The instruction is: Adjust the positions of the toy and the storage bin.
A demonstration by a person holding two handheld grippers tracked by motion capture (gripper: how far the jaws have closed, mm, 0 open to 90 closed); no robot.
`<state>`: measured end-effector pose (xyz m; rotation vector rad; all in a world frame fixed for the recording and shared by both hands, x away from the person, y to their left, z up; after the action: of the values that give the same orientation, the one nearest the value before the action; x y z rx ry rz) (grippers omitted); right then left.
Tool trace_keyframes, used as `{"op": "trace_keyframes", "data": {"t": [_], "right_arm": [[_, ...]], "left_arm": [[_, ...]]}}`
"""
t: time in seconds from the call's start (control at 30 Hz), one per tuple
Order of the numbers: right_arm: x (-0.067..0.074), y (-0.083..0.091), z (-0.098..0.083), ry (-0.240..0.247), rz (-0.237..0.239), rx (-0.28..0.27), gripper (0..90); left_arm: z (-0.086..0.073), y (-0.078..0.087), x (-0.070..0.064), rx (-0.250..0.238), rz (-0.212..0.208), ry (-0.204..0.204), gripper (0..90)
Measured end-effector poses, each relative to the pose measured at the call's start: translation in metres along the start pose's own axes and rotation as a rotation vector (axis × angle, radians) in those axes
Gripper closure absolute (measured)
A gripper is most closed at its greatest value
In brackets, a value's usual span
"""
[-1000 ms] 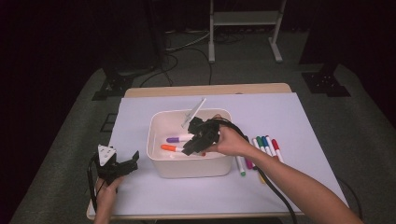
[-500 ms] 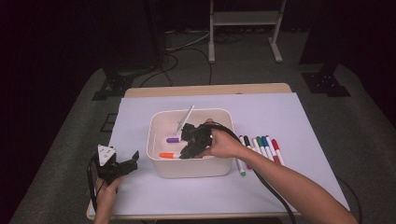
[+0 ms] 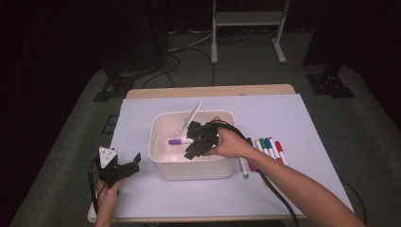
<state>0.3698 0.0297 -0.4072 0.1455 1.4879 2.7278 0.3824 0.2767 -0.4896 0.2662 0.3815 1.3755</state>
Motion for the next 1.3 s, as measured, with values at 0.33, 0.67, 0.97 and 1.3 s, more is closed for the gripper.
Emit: {"op": "trace_keyframes", "data": {"t": [0.33,0.67,0.97,1.3], "right_arm": [[0.000,0.055,-0.013,-0.034,-0.060,-0.106,64.6],[-0.009,0.107,-0.065,-0.130,-0.158,-0.166,61.9],[-0.019,0.133,-0.142,-0.273,-0.241,-0.207,60.9],[-0.022,0.135,-0.215,-0.409,-0.277,-0.217,60.8]], "left_arm": [[0.000,0.000,-0.001,-0.001,0.000,-0.004,0.0],[0.000,0.000,-0.001,0.000,0.001,-0.010,0.0],[0.000,0.000,-0.001,-0.004,0.002,-0.011,0.0],[0.000,0.000,-0.001,-0.003,0.005,-0.009,0.0]]}}
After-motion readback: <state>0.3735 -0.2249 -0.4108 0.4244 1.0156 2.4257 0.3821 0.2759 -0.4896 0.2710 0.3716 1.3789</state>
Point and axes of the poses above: each handheld gripper's, and its own axes: y roughly backward along the jaws, z roughly out of its top, x roughly to its left, the point moved 9 cm from there along -y, roughly forward along the jaws, and after that the axes turned 8 degrees about y, right-handed, at the moved point
